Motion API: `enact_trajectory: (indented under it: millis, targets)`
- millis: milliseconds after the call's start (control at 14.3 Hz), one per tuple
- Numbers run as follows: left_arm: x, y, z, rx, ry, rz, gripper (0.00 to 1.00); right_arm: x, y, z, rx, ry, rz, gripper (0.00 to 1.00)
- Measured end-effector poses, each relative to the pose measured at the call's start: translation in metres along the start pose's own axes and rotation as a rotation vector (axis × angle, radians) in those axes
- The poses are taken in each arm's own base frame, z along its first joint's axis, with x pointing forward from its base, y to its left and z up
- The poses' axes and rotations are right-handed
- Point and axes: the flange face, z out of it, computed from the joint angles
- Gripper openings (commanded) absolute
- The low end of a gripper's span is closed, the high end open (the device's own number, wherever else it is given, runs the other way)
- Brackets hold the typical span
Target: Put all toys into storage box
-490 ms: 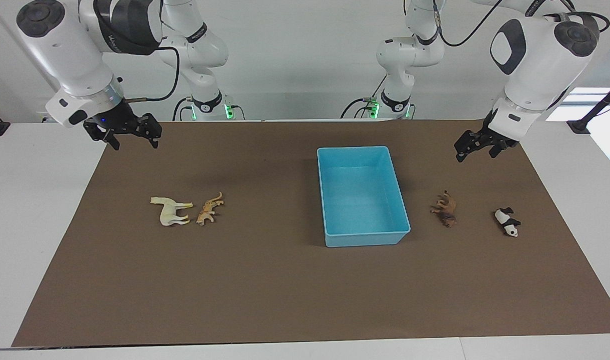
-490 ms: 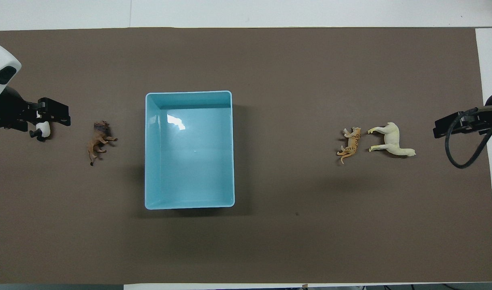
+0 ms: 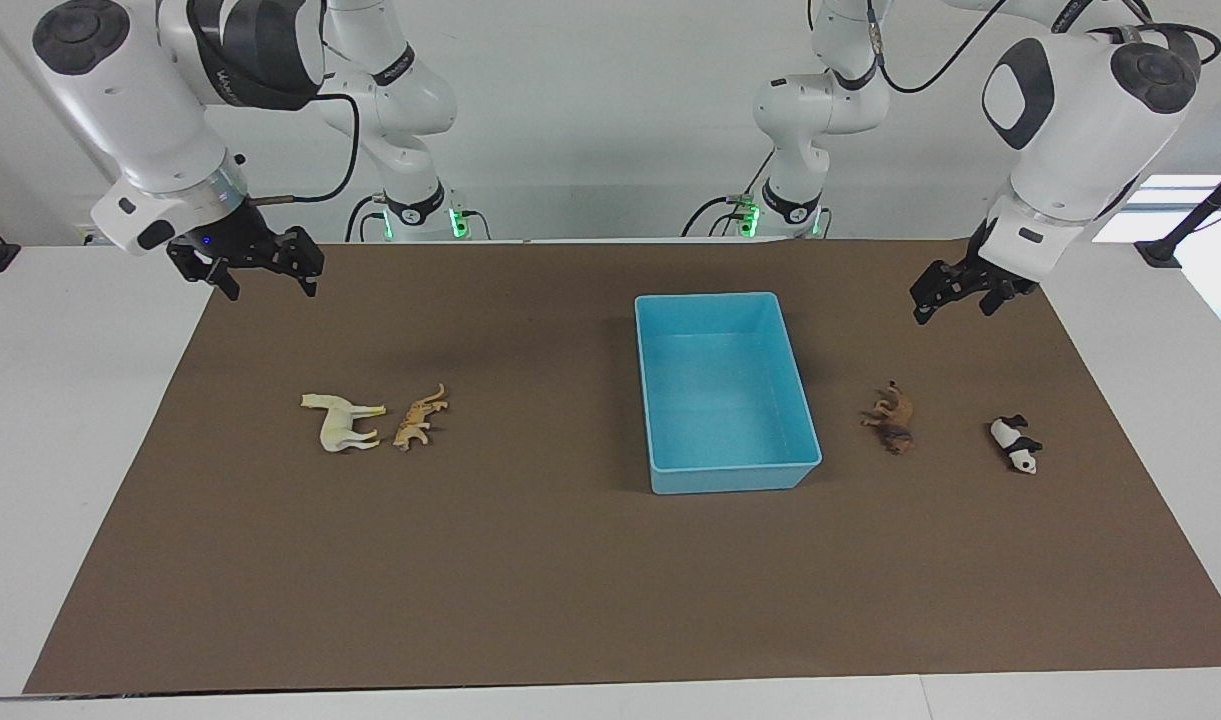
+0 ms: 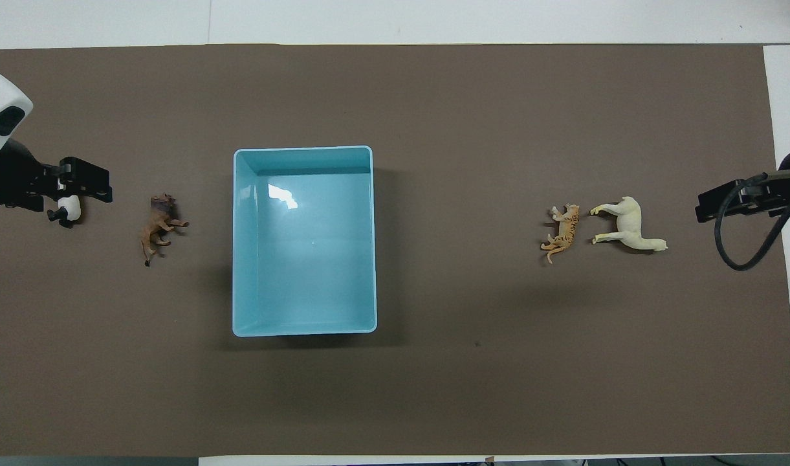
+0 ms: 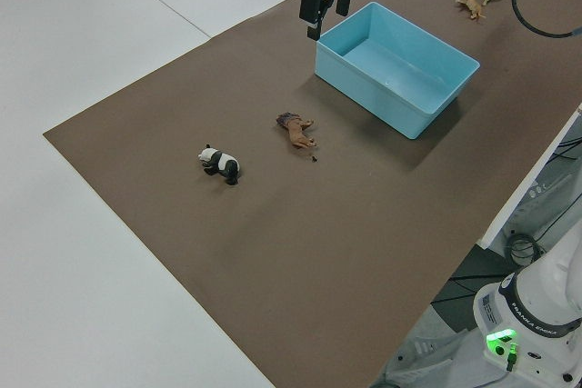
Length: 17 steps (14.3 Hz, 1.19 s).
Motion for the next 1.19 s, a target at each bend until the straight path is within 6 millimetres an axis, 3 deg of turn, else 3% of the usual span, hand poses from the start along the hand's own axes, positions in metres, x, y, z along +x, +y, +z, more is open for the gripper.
enact_trajectory:
  millis: [210, 350, 490, 630, 770, 910, 1190]
  targets:
    - [-0.003, 0.001, -0.005, 0.000, 0.006, 0.002, 1.00, 0.003, -0.001, 0.007, -0.001, 0.010, -0.003, 1.00]
    - [-0.006, -0.001, -0.009, 0.003, 0.005, -0.001, 1.00, 0.008, -0.003, 0.022, -0.003, 0.028, -0.012, 1.00]
    - [-0.004, -0.013, -0.013, 0.009, 0.035, -0.021, 1.00, 0.015, -0.004, 0.052, -0.004, 0.038, -0.078, 1.00]
    - [0.002, -0.046, -0.007, 0.009, 0.061, -0.070, 1.00, 0.022, -0.003, 0.093, -0.006, 0.047, -0.156, 1.00]
    - [0.012, -0.078, 0.013, 0.009, 0.080, -0.085, 1.00, 0.032, -0.002, 0.131, -0.011, 0.082, -0.196, 1.00]
    - [0.026, -0.107, 0.042, 0.010, 0.098, -0.088, 1.00, 0.041, -0.002, 0.156, -0.011, 0.097, -0.200, 1.00]
    - [0.047, -0.152, 0.132, 0.019, 0.144, -0.058, 1.00, 0.057, 0.000, 0.192, -0.009, 0.105, -0.200, 1.00]
